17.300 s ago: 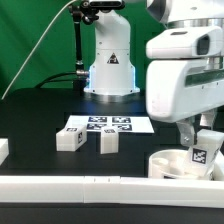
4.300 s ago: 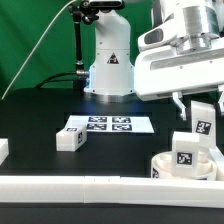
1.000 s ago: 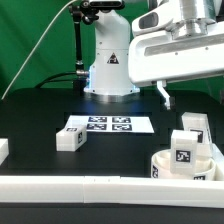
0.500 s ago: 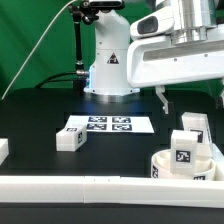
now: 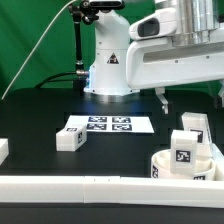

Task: Assemble stool

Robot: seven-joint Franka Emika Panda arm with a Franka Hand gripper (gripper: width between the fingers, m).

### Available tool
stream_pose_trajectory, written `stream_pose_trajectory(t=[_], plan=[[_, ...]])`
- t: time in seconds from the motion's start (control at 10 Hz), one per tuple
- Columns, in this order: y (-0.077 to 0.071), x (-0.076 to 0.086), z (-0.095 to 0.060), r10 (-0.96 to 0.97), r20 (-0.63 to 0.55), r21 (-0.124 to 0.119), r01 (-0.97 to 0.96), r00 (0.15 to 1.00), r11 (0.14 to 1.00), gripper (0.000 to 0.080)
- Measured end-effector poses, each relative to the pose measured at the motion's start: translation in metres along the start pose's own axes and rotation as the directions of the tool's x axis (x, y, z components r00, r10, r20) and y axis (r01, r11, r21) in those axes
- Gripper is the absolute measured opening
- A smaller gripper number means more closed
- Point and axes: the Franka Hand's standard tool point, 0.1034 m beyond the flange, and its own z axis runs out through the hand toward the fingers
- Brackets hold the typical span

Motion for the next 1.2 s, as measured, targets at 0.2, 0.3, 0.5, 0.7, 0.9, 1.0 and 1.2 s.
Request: stream_pose_trajectory(t=[0.2,0.3,0.5,0.7,0.9,1.0,1.2], plan=[[-0.007,0.007,0.003,-0.216,0.038,-0.043,0.217,0.976,0.975,0.0649],[-0.006,0.007,0.003,-0.261,0.039,-0.042,0.263,0.965,0.964,0.0649],[-0.003,0.007,0.004,-0.392,0.046,-0.039,0.394,0.919,0.918,0.0649],[-0.007,0.007,0.007,-0.571,0.054,-0.036,0.573,0.819,0.819,0.0649],[-0.015,0.006,0.009,-0.736,0.071,-0.033,0.739,0.673,0.673,0.0649],[-0.012,0.006,0.009,-0.775,0.076,-0.031,0.778,0.628,0.627,0.0649],[-0.008,0.006,0.009,-0.863,0.086,-0.023,0.867,0.498,0.498,0.0649]])
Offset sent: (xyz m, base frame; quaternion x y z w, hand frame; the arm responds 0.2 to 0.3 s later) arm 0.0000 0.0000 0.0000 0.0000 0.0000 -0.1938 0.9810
